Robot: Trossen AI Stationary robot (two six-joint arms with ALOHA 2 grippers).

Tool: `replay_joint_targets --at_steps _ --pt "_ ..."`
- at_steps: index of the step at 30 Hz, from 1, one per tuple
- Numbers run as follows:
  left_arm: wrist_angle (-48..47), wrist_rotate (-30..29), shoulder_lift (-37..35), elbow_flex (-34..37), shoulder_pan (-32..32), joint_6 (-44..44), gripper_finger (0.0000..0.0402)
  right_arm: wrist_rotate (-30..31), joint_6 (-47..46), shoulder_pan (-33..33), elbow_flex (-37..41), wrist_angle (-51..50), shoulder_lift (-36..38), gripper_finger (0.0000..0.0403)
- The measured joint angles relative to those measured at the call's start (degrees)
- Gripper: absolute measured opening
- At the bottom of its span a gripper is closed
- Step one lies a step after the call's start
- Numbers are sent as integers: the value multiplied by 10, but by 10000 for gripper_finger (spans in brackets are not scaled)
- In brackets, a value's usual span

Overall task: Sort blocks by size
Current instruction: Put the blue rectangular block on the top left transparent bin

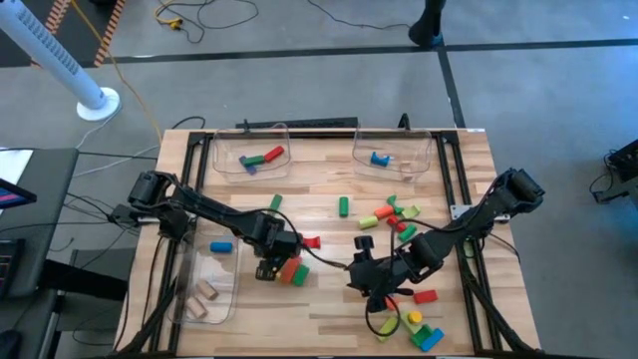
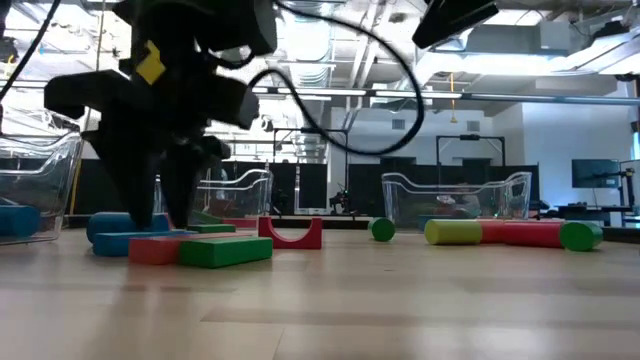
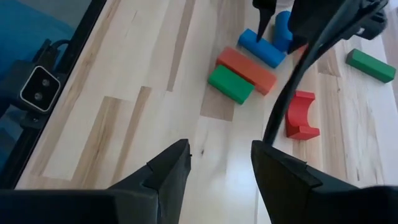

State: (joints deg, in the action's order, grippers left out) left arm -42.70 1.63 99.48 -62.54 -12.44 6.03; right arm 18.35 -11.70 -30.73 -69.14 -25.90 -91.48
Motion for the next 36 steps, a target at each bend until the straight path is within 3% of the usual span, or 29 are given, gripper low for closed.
replay_joint_targets --at_steps 6,10,23,36 --pt "40 69 -2 35 22 21 235 15 -2 -5 0 -4 0 207" --pt "72 84 -2 44 24 34 235 15 -3 -5 0 -4 0 207" --pt "93 40 -2 45 28 -11 235 15 -3 -5 0 -5 0 207" --pt "62 15 -2 44 40 -172 235 15 -3 -3 0 -4 0 207"
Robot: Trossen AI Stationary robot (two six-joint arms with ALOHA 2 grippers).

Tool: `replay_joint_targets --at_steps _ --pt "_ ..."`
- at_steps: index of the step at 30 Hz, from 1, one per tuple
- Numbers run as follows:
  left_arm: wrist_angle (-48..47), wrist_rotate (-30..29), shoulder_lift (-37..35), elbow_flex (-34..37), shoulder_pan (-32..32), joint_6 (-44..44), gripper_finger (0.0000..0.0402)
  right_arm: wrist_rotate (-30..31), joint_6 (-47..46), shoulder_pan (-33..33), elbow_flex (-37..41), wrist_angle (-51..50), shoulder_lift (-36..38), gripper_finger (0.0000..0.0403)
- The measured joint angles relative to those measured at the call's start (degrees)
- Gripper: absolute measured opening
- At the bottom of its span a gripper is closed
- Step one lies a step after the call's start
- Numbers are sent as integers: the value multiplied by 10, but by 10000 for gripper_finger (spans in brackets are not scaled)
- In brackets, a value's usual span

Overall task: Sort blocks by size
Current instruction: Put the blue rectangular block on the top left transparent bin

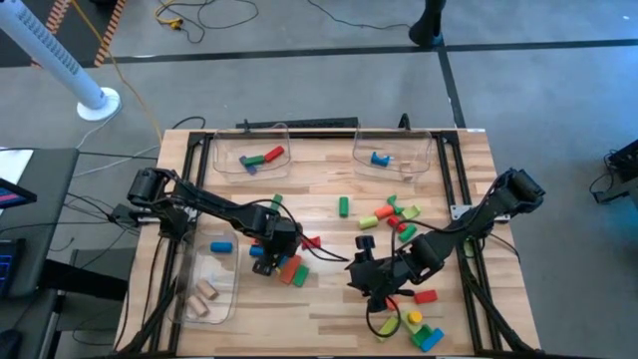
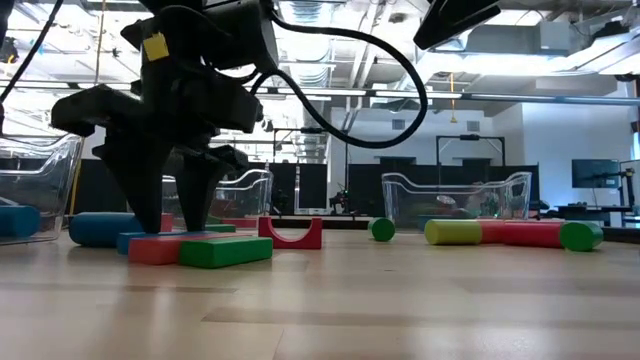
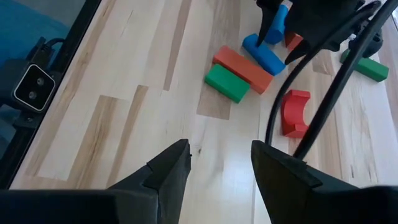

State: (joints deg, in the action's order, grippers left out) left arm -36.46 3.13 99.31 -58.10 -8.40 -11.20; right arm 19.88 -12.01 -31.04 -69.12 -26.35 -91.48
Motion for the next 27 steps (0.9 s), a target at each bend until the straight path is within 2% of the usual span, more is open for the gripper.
replay_joint_targets --at_steps 5,9,15,19,27 --pt "-4 -14 0 -3 0 -54 235 0 0 4 0 0 0 207" --pt "-38 -34 3 -33 0 -50 235 0 0 4 0 0 0 207" --pt "-65 -53 3 -85 1 42 235 0 0 4 0 0 0 207" --pt "-72 -35 4 -85 1 106 235 0 -2 0 0 0 0 207" --pt "-45 -29 3 -53 -3 170 235 0 0 -2 0 -2 0 207"
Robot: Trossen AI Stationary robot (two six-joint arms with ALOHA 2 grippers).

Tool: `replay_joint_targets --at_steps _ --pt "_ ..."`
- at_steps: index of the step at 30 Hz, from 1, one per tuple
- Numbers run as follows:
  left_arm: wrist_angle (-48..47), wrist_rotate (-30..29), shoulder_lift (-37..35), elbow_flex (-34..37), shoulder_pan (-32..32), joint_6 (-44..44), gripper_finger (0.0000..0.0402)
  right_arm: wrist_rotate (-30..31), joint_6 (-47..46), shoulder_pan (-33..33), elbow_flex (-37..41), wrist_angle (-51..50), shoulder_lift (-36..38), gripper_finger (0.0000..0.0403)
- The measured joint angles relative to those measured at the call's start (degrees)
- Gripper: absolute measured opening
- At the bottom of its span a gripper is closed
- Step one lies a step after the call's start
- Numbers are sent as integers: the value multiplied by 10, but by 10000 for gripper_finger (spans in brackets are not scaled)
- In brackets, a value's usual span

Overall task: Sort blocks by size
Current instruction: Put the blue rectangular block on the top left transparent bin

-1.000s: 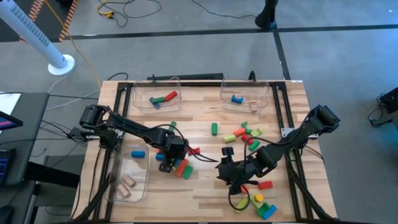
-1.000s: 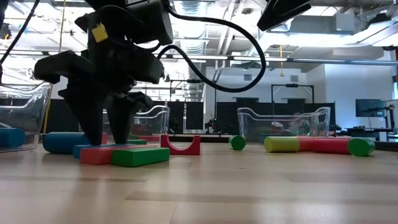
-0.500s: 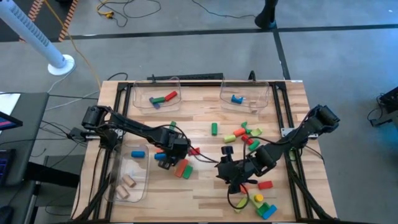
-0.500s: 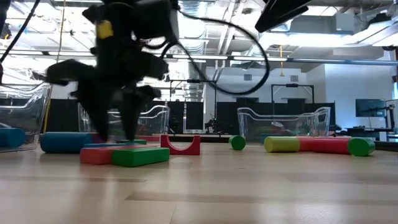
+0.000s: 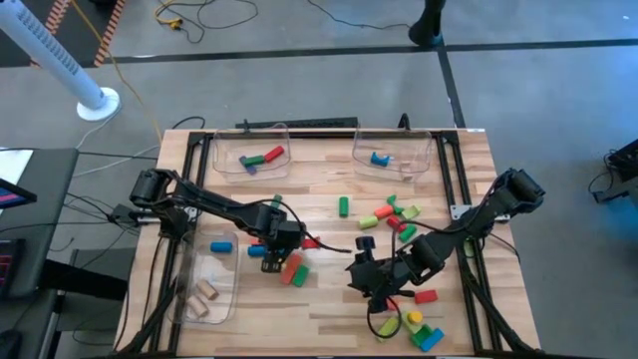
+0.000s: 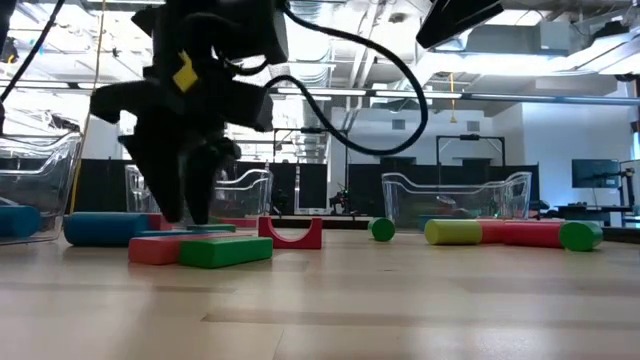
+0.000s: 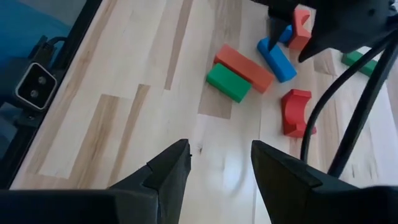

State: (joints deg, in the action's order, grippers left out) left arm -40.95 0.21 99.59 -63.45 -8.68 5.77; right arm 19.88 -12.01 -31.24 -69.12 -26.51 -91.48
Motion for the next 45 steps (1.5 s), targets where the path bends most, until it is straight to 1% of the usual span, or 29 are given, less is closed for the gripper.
replay_joint_targets --at_steps 3,13,18,23,31,35,45 --pt "12 2 0 7 -4 22 235 0 0 0 0 -1 0 207" --pt "56 7 -1 47 -26 48 235 0 0 0 0 -1 0 207" --pt "63 -34 -2 62 -31 58 232 0 0 3 0 -1 0 207" --pt "67 -53 -3 70 -31 47 198 0 0 3 0 0 0 207" --pt "67 -71 -3 72 -30 5 104 0 0 3 0 0 0 207" --pt "73 -71 -3 72 -30 -15 99 1 0 3 0 0 0 207" --pt "49 -82 0 41 -28 -53 99 102 6 -15 0 -24 11 207"
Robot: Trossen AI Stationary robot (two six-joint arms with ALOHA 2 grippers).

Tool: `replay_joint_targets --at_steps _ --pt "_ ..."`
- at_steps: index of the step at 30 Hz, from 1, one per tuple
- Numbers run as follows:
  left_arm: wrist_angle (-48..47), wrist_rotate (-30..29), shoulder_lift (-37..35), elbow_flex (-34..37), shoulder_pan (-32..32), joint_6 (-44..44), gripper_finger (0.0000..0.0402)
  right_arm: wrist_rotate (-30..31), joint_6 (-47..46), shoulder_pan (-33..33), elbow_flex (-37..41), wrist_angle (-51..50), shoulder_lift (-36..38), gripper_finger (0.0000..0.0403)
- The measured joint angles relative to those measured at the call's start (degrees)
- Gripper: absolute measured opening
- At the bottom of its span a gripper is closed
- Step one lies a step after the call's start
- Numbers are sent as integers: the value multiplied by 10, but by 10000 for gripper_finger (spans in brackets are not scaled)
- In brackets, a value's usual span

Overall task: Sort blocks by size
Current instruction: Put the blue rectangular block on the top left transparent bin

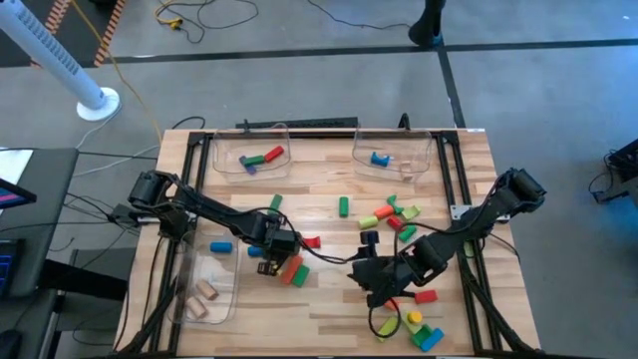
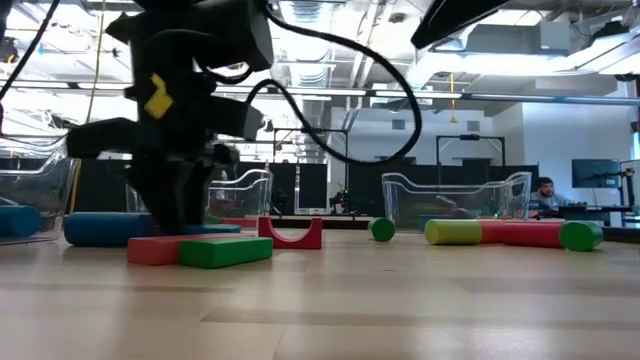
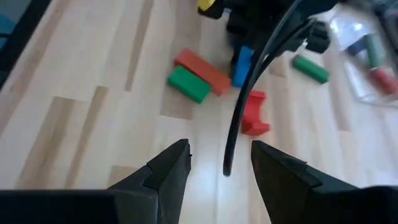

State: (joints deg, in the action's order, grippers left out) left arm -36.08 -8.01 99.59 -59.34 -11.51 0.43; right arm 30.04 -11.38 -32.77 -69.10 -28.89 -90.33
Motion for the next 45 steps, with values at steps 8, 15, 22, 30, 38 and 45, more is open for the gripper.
replay_joint_targets --at_steps 8,15,22,30,38,45 --pt "-38 4 -6 -44 4 -31 99 116 13 -40 0 -14 46 203" --pt "-46 6 -40 -59 10 -37 99 198 9 -82 0 -37 83 183" --pt "-42 14 -73 -59 -14 -34 99 201 7 -96 0 -42 86 168" --pt "-18 15 -83 -59 -57 -38 99 201 -11 -96 0 -69 85 164" --pt "31 16 -103 -59 -57 -76 99 197 -27 -95 4 -60 85 164" --pt "84 98 -174 -59 -37 -108 99 183 11 -86 93 90 85 164"
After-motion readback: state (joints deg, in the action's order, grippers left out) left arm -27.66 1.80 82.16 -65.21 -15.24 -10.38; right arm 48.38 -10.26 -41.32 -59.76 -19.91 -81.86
